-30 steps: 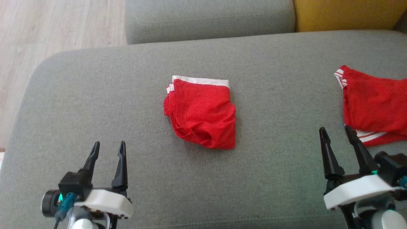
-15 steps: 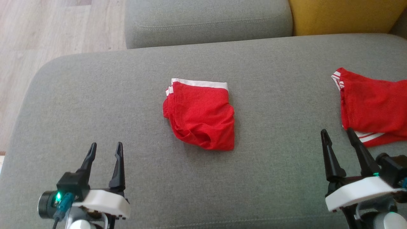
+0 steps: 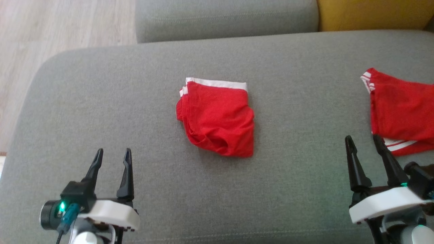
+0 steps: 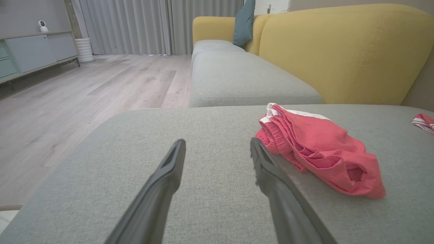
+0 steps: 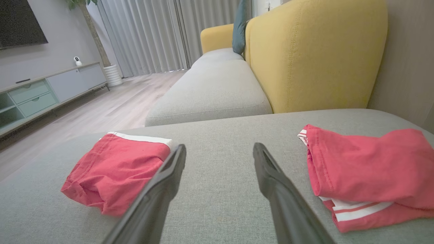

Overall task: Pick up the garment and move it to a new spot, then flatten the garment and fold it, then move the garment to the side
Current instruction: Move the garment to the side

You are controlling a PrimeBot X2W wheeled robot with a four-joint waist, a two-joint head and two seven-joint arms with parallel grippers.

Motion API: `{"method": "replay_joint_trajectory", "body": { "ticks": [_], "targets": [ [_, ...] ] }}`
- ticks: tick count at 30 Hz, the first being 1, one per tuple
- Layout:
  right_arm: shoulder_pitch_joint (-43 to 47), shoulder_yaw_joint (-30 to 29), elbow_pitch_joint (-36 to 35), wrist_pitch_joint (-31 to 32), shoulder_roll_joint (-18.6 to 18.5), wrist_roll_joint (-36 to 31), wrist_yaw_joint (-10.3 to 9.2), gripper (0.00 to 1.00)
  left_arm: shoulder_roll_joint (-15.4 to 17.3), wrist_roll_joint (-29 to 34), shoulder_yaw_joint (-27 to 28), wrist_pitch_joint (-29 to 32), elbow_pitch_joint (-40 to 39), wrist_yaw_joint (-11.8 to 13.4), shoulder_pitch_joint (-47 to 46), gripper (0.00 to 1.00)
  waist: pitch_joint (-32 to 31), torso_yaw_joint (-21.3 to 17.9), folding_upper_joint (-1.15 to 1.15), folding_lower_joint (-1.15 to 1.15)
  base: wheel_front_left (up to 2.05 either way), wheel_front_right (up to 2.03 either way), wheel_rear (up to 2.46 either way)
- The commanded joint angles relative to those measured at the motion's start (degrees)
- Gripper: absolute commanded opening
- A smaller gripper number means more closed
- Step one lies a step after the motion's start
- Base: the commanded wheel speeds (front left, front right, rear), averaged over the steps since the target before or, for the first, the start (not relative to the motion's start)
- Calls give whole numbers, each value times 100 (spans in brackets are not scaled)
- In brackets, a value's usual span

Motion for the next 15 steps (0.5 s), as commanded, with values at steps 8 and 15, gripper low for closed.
{"method": "replay_joint_trajectory", "body": {
  "ticks": [8, 15],
  "targets": [
    [-670, 108, -15, 63, -91, -6, -4, 100, 78, 204, 0, -111, -399, 4, -842, 100, 647, 402, 0, 0, 0, 0, 0],
    [-1362, 356, 623, 109, -167, 95, -4, 100, -70, 258, -124, -170, -453, -19, -1399, 100, 1136, 806, 0, 0, 0, 0, 0]
  ]
}}
